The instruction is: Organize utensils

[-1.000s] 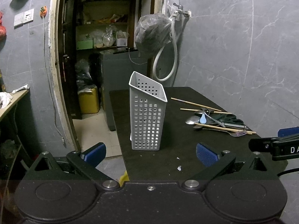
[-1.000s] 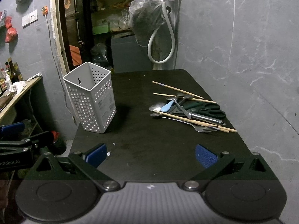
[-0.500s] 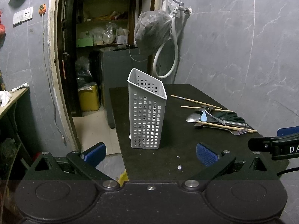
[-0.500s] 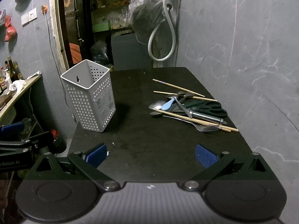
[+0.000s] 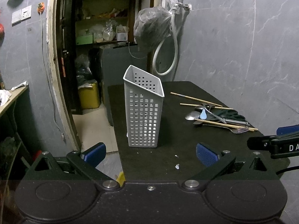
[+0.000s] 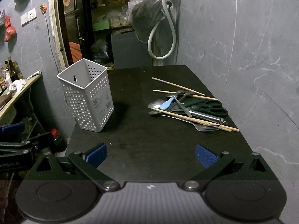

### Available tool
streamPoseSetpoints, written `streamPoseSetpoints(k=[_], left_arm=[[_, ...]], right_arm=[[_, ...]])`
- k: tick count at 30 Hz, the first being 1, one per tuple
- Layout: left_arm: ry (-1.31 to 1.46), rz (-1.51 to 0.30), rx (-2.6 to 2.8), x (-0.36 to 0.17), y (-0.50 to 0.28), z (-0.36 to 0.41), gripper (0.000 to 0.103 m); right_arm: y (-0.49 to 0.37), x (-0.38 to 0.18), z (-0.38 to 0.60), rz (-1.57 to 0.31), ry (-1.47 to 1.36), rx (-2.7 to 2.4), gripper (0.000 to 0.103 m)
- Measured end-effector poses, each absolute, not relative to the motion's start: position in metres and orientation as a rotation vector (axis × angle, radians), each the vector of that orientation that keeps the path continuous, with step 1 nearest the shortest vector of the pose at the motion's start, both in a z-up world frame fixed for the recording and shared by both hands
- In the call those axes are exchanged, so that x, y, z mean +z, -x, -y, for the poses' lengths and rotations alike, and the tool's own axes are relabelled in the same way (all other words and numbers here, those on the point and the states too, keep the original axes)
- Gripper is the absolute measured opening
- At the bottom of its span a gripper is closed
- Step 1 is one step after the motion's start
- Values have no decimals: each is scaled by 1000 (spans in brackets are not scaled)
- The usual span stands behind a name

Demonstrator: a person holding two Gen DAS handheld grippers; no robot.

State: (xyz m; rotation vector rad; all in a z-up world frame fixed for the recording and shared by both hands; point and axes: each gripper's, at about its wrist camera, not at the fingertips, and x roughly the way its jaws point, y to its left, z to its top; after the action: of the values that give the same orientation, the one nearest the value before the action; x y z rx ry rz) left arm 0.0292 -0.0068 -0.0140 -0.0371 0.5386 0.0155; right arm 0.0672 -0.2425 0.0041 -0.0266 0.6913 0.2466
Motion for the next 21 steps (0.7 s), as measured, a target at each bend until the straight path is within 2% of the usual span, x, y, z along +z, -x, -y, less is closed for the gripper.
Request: streamPoseSetpoints(k=[21], left_arm=[[40, -606, 20, -21, -35, 8, 102]], right_arm=[[-71, -3, 246, -730, 17, 263, 103]])
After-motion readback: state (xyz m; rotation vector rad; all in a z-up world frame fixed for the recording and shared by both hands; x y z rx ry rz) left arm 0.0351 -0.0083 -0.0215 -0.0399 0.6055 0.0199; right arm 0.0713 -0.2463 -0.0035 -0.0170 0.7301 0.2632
